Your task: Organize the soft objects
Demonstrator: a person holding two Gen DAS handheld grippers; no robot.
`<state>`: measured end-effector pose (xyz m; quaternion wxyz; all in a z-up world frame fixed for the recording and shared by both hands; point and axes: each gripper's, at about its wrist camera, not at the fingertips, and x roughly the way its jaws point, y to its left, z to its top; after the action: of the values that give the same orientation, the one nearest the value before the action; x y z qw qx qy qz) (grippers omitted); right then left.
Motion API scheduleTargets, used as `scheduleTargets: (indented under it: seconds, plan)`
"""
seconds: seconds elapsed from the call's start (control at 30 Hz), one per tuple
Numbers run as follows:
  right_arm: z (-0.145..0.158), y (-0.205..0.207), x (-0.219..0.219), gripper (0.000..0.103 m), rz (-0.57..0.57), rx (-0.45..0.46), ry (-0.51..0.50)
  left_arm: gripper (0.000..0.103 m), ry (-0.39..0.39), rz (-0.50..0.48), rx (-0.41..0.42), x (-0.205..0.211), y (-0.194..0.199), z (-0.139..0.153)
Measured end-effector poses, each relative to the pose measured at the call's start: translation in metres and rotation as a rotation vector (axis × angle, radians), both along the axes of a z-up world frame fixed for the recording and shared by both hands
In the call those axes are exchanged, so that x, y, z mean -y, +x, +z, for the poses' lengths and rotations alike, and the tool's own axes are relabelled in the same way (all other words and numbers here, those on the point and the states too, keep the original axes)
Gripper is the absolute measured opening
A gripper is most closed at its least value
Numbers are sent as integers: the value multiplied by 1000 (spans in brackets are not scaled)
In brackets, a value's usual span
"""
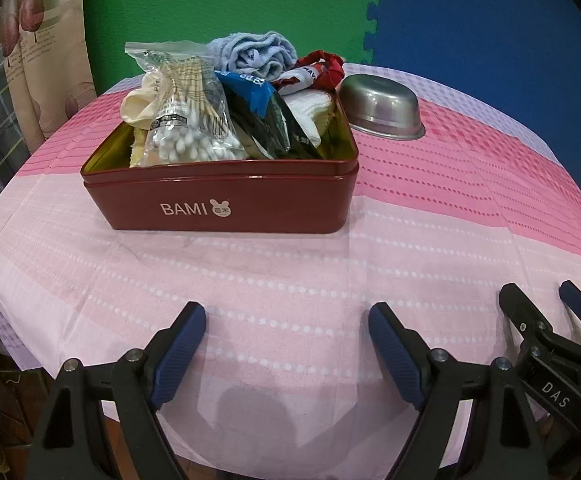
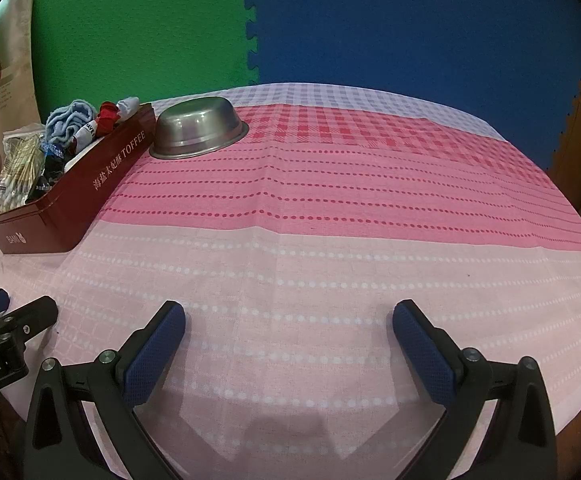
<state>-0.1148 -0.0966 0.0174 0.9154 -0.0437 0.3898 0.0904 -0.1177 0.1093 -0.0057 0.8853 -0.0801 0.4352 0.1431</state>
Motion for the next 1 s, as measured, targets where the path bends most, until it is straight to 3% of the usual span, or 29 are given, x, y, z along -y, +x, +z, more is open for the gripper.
scheduleTargets:
  seconds: [1.0]
  plan:
    - [1,0,-2,103,-3,1,-1,87,-1,1,-3,2,3,0]
